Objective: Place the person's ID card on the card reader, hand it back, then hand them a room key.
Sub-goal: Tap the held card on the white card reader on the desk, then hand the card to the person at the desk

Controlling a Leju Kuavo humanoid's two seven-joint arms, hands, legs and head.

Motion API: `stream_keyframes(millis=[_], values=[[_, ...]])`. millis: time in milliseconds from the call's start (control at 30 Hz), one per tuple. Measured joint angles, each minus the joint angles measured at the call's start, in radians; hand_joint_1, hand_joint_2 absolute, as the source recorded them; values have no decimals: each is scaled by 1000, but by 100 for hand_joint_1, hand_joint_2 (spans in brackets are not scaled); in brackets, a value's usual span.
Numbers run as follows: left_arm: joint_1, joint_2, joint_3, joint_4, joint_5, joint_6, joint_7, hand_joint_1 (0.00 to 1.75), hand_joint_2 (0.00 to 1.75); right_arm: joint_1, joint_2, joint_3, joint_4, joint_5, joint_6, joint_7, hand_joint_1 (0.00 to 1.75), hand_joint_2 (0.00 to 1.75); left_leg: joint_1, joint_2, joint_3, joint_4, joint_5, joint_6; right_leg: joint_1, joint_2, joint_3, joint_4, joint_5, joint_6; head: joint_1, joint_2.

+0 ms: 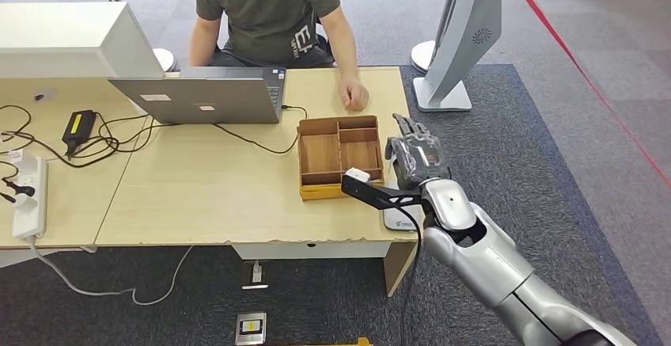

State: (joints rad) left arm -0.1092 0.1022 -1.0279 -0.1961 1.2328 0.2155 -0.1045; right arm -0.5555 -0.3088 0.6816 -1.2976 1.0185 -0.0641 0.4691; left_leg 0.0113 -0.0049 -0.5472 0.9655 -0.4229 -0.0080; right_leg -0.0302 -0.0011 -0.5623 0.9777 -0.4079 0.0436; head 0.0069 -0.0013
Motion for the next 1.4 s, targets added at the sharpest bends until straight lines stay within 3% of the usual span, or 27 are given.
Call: stream_keyframes(millis=[633,867,1167,1400], values=[[-1,2,-6,0,-41,-49,-8,0,0,-26,3,4,-118,-32,41,-10,175,175,0,0,-1,0,0,0,0,0,0,0,0,0,0,0],[-4,4,-15,0,-49,-57,-7,0,0,-73,79,37,-36,-38,12,-43,175,175,1,0,-1,0,0,0,1,0,-1,1,0,0,0,0],[-6,4,-25,0,-56,-57,15,0,0,-239,193,94,188,-12,11,-11,175,175,1,-1,-2,0,1,-1,1,0,-1,1,0,0,0,0],[-6,4,-25,0,-51,-57,20,0,0,-312,257,118,336,-10,15,1,175,175,1,-1,-2,0,1,-1,1,0,-1,1,0,0,0,0]])
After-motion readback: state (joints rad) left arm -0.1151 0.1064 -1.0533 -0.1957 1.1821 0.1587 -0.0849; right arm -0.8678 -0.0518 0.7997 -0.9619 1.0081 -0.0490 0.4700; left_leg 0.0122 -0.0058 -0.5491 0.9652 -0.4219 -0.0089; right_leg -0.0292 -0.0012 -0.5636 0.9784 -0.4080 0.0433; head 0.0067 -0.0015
